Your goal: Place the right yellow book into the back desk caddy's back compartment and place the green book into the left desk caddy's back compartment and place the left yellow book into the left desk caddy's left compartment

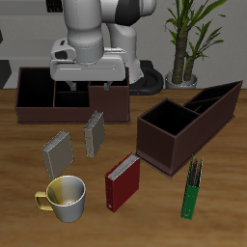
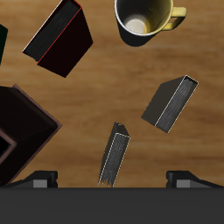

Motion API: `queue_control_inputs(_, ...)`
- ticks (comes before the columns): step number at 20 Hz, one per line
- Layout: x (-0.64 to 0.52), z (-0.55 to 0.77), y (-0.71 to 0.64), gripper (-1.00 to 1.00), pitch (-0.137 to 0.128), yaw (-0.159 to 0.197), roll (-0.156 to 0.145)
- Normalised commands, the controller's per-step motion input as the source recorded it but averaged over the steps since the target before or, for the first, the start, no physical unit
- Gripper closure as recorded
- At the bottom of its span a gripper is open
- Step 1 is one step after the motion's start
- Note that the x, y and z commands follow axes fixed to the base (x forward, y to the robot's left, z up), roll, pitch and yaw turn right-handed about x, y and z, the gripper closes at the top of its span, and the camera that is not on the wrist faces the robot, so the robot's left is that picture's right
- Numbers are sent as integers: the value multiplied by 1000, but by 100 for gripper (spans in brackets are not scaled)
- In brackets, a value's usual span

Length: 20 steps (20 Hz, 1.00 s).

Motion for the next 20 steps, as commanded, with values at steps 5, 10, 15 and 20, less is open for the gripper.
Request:
queue_control_inputs(5, 421, 83, -695, -100, -31, -62, -71)
queue_control_inputs(10, 421, -66, -611, -100, -6, -48, -36)
queue_control_inputs(15, 268, -152, -312, -100, -51, -123, -3)
queue_control_inputs(20, 30, -372, -69, -100, -121, -71, -16)
